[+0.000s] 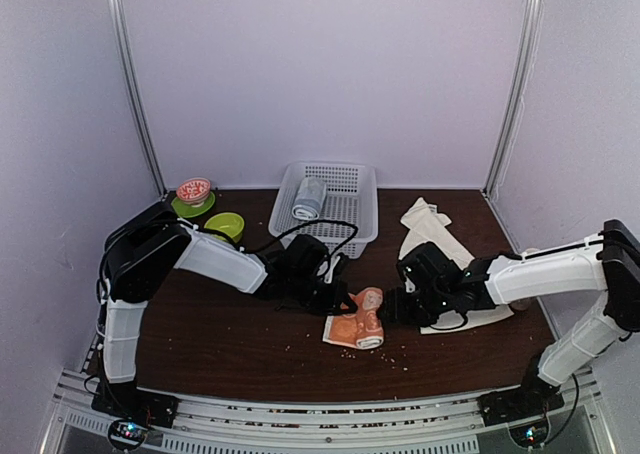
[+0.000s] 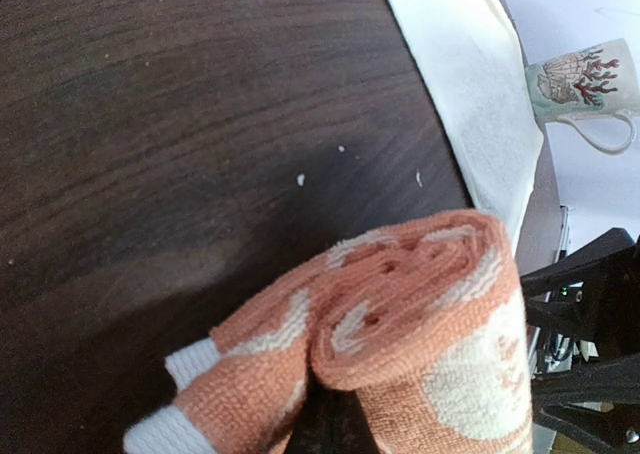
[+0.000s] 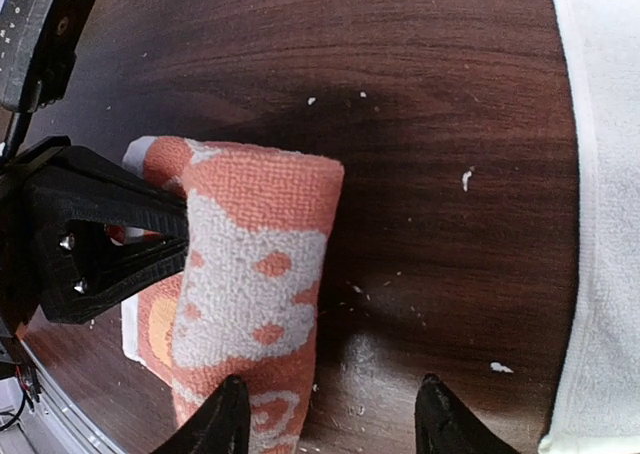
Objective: Roll the towels
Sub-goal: Roll the towel from the center of the board.
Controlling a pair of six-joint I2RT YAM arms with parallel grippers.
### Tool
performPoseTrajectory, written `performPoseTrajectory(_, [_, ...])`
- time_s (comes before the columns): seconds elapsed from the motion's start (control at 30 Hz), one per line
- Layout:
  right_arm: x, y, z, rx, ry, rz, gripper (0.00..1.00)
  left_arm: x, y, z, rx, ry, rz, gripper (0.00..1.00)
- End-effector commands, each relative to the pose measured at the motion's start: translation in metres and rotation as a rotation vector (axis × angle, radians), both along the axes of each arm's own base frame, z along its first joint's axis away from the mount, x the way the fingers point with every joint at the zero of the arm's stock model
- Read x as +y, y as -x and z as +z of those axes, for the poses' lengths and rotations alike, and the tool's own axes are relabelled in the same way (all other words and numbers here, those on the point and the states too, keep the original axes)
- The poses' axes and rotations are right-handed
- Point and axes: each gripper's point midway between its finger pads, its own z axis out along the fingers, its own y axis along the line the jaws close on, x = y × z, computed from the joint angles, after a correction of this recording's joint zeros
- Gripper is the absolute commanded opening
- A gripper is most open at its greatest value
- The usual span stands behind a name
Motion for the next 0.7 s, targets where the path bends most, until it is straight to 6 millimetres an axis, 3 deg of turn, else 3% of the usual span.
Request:
performPoseTrajectory(0.0, [0.015,-0.008,0.003,0.004,-0.027,0.017,0.57,0.006,0.003,-0.019,0.019,-0.039,0.007,0.00])
performPoseTrajectory(0.43, [0.047,-0.013,0.002,0.026,-0.046,0.072,0.62,0.018,0.006,-0.009,-0.014,-0.068,0.008,0.00])
performPoseTrajectory(0.67, [0.052,-0.011,-0.019,0.066,-0.003,0.073,0.59,0.025,0.009,-0.008,-0.017,-0.082,0.012,0.00])
